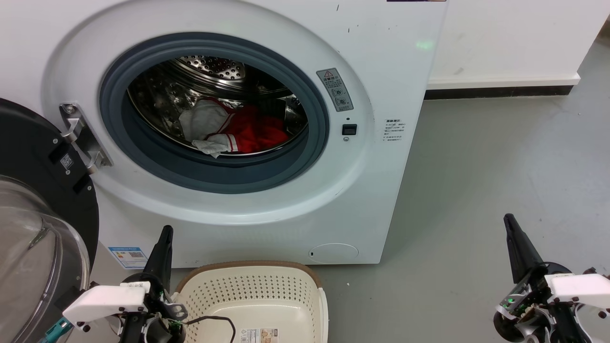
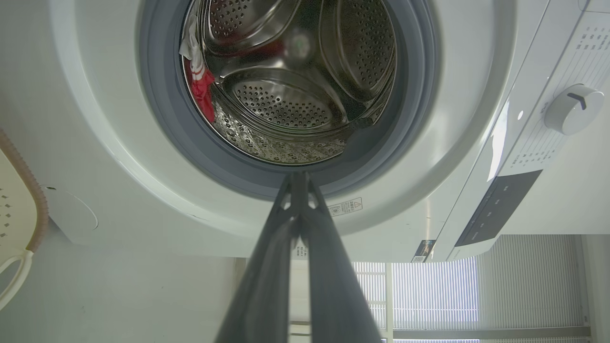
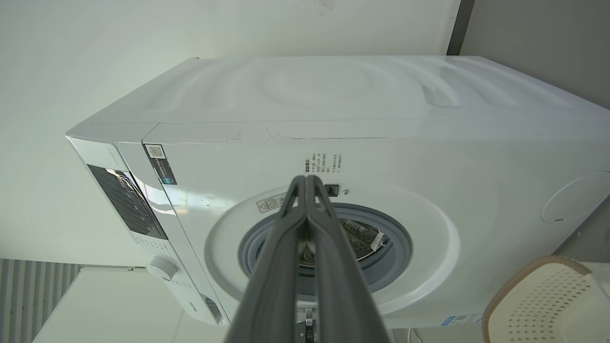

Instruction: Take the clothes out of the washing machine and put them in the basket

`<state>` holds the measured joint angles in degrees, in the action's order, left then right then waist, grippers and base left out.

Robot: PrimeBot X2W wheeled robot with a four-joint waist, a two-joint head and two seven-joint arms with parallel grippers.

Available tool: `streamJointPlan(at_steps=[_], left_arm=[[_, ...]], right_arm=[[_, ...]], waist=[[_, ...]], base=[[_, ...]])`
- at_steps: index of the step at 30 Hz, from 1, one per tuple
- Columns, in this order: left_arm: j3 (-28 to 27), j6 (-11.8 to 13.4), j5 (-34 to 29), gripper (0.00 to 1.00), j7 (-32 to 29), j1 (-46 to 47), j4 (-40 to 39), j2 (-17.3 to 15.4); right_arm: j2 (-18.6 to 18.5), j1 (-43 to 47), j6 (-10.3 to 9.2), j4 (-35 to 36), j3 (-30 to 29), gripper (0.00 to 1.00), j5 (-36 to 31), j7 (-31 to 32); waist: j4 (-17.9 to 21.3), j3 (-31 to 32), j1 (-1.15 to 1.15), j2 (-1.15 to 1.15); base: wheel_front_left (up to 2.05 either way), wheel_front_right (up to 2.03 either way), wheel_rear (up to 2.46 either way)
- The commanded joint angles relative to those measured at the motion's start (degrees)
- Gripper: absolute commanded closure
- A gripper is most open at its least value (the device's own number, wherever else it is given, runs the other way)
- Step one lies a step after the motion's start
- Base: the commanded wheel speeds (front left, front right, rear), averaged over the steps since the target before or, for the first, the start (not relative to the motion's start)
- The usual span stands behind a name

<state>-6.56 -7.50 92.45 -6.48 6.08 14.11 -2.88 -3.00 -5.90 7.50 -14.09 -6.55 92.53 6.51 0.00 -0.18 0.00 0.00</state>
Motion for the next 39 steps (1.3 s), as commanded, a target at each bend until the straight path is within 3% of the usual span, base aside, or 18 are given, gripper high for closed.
streamJointPlan(at_steps=[1,22,23,39], left_arm=[[-0.03,-0.15,-0.07,1.0,-0.15,0.38,0.0,0.1],[-0.02,-0.15,-0.08,1.0,-0.15,0.38,0.0,0.1],[-0.02,-0.15,-0.07,0.0,-0.15,0.38,0.0,0.1],[2.64,0.01,-3.28,0.0,3.77,-0.51,-0.18,0.07]], right_arm=[[0.19,-0.73,-0.02,-0.05,0.02,1.0,-0.25,0.01],[0.18,-0.74,-0.02,-0.05,0.03,1.0,-0.25,0.01],[0.18,-0.74,-0.02,-0.05,0.03,0.0,-0.25,0.01],[0.06,1.81,-0.01,0.66,1.8,0.0,-4.69,-3.75]], waist=[[0.0,0.0,0.0,0.0],[0.0,0.0,0.0,0.0],[0.0,0.0,0.0,0.0],[0.08,-0.05,0.0,0.0]], base=[[0.0,0.0,0.0],[0.0,0.0,0.0],[0.0,0.0,0.0],[0.0,0.0,0.0]])
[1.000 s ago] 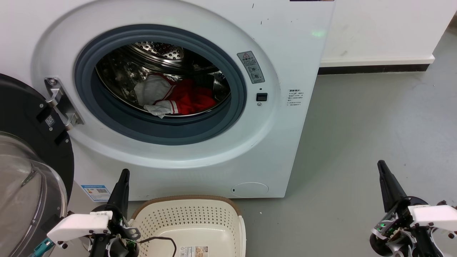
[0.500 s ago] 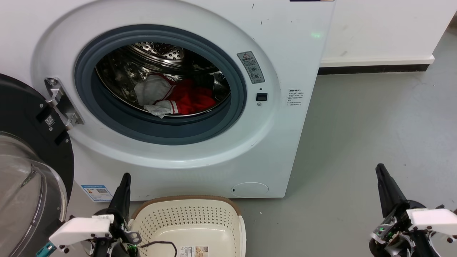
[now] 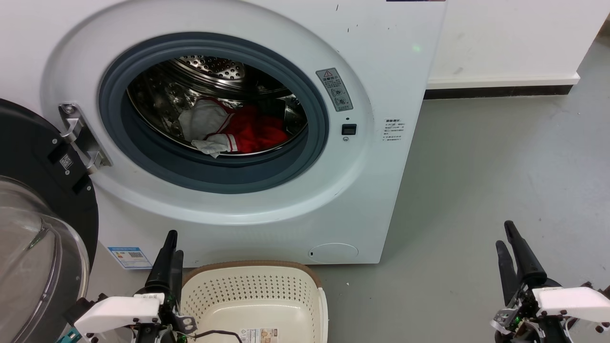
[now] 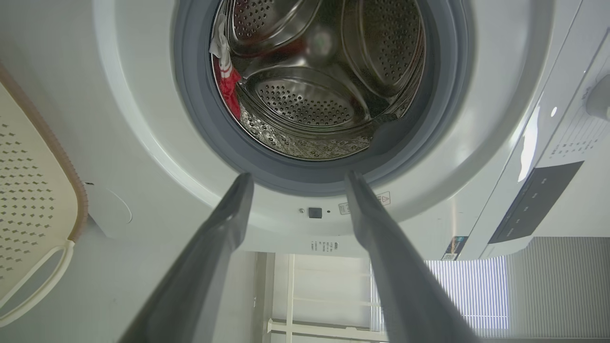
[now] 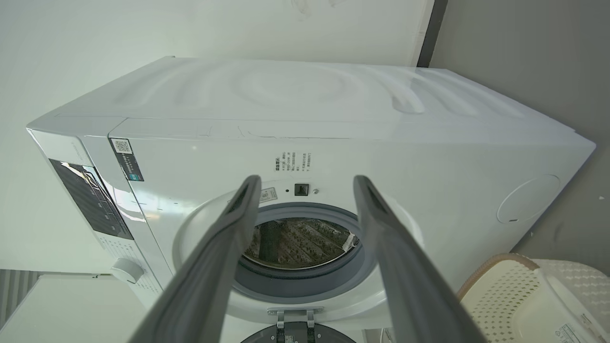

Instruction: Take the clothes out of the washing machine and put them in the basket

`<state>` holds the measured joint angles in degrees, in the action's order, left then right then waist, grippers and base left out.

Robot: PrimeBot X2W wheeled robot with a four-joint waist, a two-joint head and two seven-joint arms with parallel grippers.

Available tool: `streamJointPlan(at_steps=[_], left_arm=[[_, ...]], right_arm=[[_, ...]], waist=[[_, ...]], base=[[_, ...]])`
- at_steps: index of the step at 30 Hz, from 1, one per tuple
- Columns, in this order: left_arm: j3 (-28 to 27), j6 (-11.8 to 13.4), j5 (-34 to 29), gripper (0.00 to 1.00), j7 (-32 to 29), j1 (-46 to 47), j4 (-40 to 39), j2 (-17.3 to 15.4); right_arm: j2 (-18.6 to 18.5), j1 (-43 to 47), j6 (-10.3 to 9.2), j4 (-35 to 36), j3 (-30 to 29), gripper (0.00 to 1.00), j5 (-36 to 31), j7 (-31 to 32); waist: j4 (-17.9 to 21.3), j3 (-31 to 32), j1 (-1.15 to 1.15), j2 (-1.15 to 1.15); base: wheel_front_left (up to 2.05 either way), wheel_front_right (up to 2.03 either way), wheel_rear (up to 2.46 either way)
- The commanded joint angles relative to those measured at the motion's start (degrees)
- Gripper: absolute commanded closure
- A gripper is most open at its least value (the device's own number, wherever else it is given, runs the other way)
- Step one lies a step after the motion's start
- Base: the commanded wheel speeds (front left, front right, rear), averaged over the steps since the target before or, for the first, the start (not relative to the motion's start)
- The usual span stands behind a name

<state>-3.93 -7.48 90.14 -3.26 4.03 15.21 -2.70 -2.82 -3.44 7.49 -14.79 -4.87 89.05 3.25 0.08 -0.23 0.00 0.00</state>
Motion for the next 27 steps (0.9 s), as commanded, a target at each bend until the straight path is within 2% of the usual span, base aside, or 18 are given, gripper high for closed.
streamJointPlan(at_steps=[1,10,16,27], left_arm=[[-0.07,-0.01,-1.88,0.0,0.81,1.58,-1.54,-0.12],[-0.07,-0.01,-14.38,0.0,3.07,1.89,-4.42,-0.13],[0.44,-0.01,-20.25,0.0,4.44,1.87,-5.76,-0.14],[1.63,-0.01,-35.19,0.0,6.77,1.99,-6.07,-0.16]], right_arm=[[-0.13,-0.59,0.0,1.59,0.09,0.0,-2.21,-0.76],[-0.13,0.37,0.0,4.62,-0.04,0.0,-17.8,-3.01],[-0.13,1.07,0.0,6.19,0.22,0.0,-27.58,-4.4],[-0.13,2.02,0.0,8.34,0.67,0.0,-41.34,-6.37]], waist=[[0.01,0.01,0.0,0.0],[0.07,0.07,0.0,0.0],[0.12,0.14,0.0,0.0],[0.24,0.14,0.0,0.0]], base=[[0.0,0.0,0.0],[0.0,0.0,0.0],[0.0,0.0,0.0],[0.0,0.0,0.0]])
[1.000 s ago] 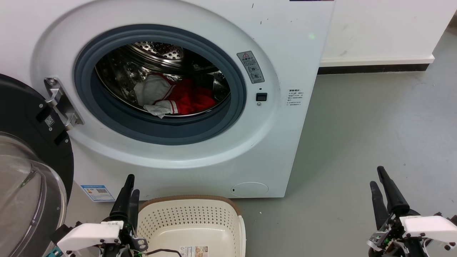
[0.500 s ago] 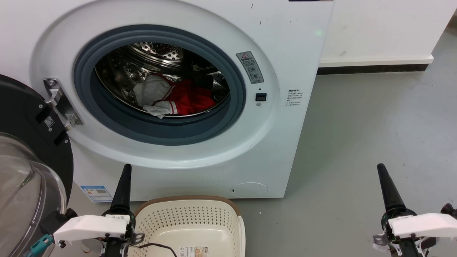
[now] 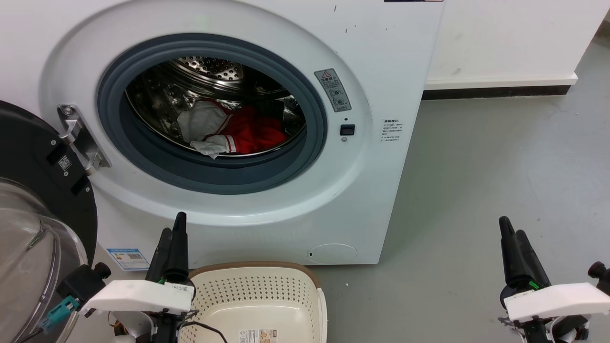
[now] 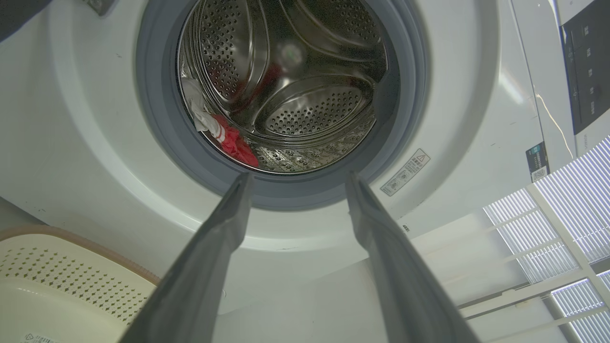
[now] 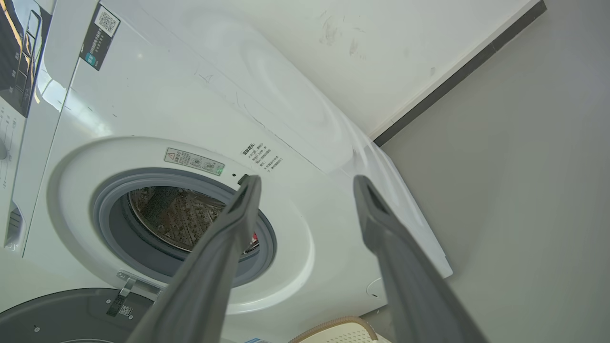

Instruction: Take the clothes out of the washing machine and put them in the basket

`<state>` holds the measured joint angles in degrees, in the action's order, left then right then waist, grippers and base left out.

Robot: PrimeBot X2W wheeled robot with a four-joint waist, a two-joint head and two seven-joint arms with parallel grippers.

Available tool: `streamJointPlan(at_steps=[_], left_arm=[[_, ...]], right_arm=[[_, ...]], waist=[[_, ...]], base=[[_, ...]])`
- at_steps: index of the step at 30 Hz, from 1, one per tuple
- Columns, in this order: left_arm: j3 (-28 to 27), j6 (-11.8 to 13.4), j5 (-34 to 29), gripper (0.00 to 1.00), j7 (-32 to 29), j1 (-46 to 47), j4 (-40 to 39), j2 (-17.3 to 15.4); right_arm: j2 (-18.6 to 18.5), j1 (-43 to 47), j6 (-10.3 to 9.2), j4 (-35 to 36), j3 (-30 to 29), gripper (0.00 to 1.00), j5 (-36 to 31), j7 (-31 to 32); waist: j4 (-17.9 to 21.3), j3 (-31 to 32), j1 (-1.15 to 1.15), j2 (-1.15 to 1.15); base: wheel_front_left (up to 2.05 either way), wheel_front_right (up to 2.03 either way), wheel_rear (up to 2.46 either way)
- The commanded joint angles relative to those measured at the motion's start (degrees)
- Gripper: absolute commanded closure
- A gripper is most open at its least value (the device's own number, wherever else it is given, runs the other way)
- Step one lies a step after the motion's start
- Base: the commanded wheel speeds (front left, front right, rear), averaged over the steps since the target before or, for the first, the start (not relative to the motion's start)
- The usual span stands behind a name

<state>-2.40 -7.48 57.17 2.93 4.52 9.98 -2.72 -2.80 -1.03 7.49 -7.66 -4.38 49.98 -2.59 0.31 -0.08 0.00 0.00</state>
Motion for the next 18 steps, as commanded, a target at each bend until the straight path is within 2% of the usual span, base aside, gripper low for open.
streamJointPlan(at_steps=[1,18], left_arm=[[0.21,-0.01,-3.35,0.0,0.78,1.54,-0.86,-0.14],[1.47,0.27,-16.76,0.0,3.69,1.93,0.06,-0.16]], right_arm=[[-0.15,-0.34,0.0,1.36,0.22,0.0,-3.3,-0.57],[-0.15,1.07,0.0,3.83,0.38,0.0,-16.74,-1.45]], waist=[[0.01,-0.01,0.0,0.0],[0.02,0.1,0.0,0.0]], base=[[0.0,0.0,0.0],[0.0,0.0,0.0]])
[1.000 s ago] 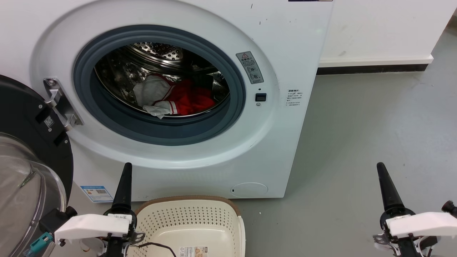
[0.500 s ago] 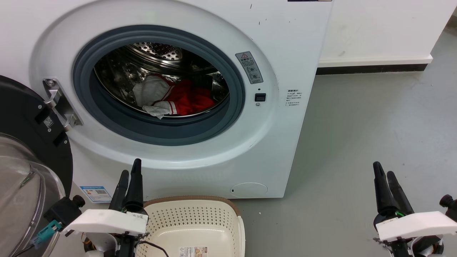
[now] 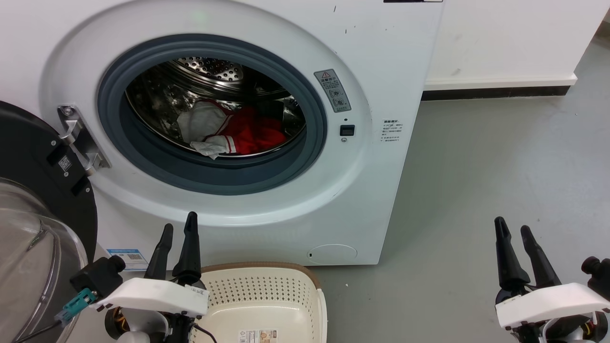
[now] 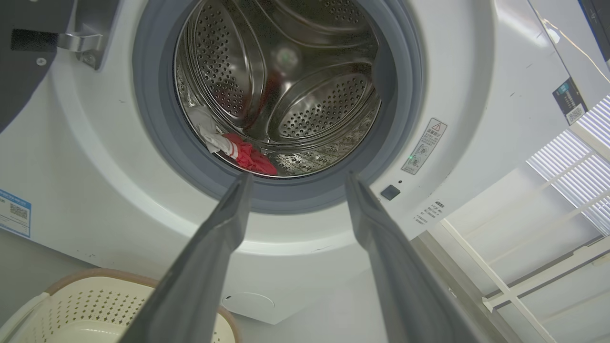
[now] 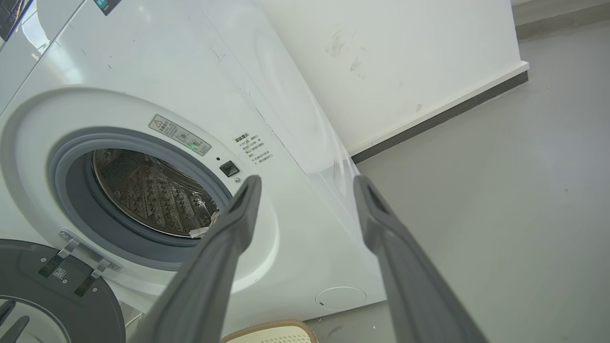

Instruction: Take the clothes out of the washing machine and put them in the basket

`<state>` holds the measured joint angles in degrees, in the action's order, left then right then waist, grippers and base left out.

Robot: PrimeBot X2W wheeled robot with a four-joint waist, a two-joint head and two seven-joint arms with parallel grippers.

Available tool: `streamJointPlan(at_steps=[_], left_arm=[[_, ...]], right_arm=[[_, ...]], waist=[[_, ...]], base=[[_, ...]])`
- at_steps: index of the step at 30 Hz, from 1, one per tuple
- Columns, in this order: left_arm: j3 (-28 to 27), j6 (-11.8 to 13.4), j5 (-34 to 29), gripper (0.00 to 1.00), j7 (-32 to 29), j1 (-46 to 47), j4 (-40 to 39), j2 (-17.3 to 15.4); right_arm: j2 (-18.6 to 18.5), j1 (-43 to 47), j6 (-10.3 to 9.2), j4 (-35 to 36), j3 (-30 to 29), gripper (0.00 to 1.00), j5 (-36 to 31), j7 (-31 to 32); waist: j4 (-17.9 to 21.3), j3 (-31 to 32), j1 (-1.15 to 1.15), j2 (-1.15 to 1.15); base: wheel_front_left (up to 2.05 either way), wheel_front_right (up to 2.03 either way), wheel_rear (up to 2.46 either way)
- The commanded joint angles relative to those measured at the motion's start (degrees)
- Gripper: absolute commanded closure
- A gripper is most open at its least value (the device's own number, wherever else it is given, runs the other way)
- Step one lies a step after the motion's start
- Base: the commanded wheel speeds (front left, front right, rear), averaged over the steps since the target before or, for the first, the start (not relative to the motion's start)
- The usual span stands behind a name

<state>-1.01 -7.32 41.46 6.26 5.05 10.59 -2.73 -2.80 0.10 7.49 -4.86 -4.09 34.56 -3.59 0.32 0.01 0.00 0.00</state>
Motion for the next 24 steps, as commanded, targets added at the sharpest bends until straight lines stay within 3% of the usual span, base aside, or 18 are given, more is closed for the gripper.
streamJointPlan(at_steps=[1,24], left_arm=[[0.15,0.15,-1.66,0.0,0.54,1.4,-0.51,-0.16],[1.74,1.06,-16.46,0.0,4.01,1.62,0.55,-0.18]], right_arm=[[-0.15,0.07,0.0,1.14,0.12,0.0,-1.98,-0.54],[-0.14,2.06,0.0,4.11,0.36,0.0,-16.85,-1.42]], waist=[[0.0,0.04,0.0,0.0],[-0.02,0.16,0.0,0.0]], base=[[0.0,0.0,0.0],[0.0,0.0,0.0]])
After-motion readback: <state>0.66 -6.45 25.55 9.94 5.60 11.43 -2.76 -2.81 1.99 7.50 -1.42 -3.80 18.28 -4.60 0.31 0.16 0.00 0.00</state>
